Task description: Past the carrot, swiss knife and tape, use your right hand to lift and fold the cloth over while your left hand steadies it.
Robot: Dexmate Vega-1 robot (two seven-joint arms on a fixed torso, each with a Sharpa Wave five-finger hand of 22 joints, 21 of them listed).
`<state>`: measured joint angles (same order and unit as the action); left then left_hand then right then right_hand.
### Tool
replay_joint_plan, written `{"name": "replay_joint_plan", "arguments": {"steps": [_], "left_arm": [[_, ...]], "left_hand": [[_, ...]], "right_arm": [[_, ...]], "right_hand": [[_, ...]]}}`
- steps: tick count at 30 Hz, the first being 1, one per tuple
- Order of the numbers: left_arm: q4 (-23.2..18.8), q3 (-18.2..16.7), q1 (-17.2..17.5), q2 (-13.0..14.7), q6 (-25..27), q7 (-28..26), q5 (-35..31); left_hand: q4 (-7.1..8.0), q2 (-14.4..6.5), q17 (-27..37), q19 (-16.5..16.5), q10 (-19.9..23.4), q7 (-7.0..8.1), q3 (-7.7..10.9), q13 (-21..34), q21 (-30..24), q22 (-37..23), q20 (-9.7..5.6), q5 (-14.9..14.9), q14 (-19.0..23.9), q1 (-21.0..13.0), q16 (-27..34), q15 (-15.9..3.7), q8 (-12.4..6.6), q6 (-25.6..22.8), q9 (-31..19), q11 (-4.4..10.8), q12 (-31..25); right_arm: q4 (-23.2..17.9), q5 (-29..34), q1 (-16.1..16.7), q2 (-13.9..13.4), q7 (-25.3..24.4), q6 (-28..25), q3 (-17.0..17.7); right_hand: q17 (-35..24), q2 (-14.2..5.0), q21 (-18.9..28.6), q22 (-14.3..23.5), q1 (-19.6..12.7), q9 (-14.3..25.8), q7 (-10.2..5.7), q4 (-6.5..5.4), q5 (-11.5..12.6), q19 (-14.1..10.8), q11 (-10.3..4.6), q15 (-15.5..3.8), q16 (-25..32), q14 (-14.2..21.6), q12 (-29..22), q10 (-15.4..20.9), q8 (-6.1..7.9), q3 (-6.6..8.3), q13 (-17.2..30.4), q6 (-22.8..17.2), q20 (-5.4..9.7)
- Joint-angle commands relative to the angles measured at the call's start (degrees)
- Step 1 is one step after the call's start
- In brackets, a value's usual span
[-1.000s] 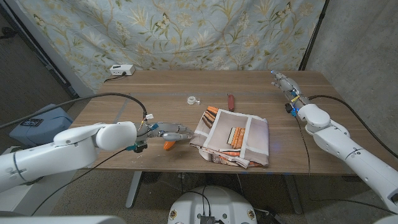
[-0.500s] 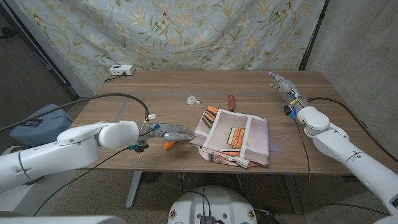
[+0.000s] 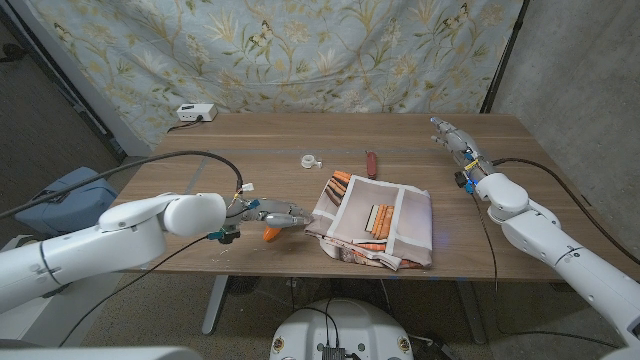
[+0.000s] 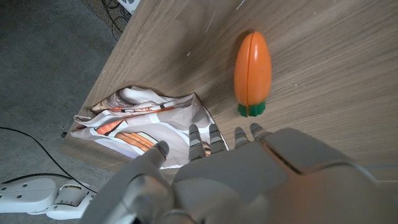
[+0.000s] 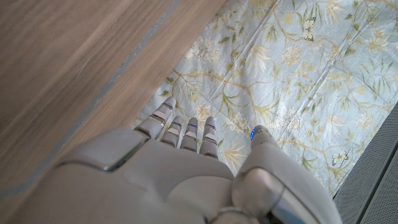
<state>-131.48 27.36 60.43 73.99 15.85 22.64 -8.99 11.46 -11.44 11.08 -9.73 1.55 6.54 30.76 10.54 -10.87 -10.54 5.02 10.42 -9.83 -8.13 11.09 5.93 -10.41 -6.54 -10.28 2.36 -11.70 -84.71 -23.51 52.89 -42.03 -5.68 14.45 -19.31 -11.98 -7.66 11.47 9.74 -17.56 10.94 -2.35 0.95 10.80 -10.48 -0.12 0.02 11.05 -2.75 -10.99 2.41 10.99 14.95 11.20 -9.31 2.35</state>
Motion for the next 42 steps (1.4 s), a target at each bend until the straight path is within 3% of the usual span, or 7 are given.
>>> {"name": "replay_joint_plan", "arguments": {"steps": [1, 19, 35, 42], "left_arm": [[1.2, 1.6, -1.5, -1.1, 0.4, 2.2, -0.6], [3.5, 3.2, -3.9, -3.3, -2.1, 3.4, -2.3], [2.4, 2.9, -5.2, -4.2, -2.6, 4.3, -3.0], [3.7, 4.7, -8.1, -6.4, -2.9, 7.3, -4.5]], "left_hand": [[0.11, -0.1, 0.1, -5.1, 0.2, -0.05, 0.38, 0.2, -0.3, -0.3, 0.11, 0.3, -2.1, 1.2, 0.4, 0.12, -0.1, -0.1, -0.1, -0.01, -0.3], [0.19, -0.1, 0.2, -5.8, -0.2, -0.14, 0.74, 0.2, -0.4, -0.4, 0.06, 0.2, -2.1, 3.4, 0.4, 0.04, 0.06, 0.6, -0.2, 0.06, -0.1], [-0.02, -0.1, 0.2, -5.6, 0.3, 0.05, 1.36, 0.2, -0.7, -0.4, -0.03, 0.3, -1.5, 4.8, 0.6, -0.18, 0.01, 0.7, -0.2, 0.43, -0.3], [-0.12, -0.1, 0.1, -5.6, 0.3, 0.08, 1.72, 0.2, -0.8, -0.4, -0.01, 0.3, -1.3, 5.2, 0.5, -0.22, 0.07, 1.0, -0.2, 0.51, -0.2]], "right_arm": [[-3.5, 0.7, 1.0, -0.7, -0.7, -2.2, -0.3], [-8.2, 1.4, 3.8, -2.0, -1.4, -2.4, 0.5], [-8.5, 1.4, 4.9, -2.2, -1.8, -1.6, 1.6], [-8.4, 1.3, 5.2, -2.0, -2.2, -1.2, 2.1]], "right_hand": [[-0.1, -0.02, -0.2, 0.1, 0.2, 0.0, -0.09, 0.49, 0.0, 0.2, 0.67, 0.26, 0.3, -0.2, -0.1, 0.1, 0.09, 0.14, -0.1, 0.2, 0.09], [0.0, -0.14, -0.2, 0.1, 0.2, 0.0, 0.27, 0.73, 0.0, 0.1, 0.72, 0.6, 0.4, -0.2, -0.2, 0.2, 0.16, 0.21, -0.1, 0.0, -0.04], [0.0, -0.19, -0.2, 0.1, 0.3, 0.0, 0.41, 0.89, 0.0, 0.1, 0.78, 0.65, 0.5, -0.3, -0.2, 0.2, 0.17, 0.22, -0.1, 0.0, -0.09], [0.0, -0.22, -0.3, 0.1, 0.3, 0.0, 0.44, 0.99, 0.0, 0.1, 0.89, 0.69, 0.5, -0.3, -0.2, 0.1, 0.16, 0.23, -0.1, 0.0, -0.14]]}}
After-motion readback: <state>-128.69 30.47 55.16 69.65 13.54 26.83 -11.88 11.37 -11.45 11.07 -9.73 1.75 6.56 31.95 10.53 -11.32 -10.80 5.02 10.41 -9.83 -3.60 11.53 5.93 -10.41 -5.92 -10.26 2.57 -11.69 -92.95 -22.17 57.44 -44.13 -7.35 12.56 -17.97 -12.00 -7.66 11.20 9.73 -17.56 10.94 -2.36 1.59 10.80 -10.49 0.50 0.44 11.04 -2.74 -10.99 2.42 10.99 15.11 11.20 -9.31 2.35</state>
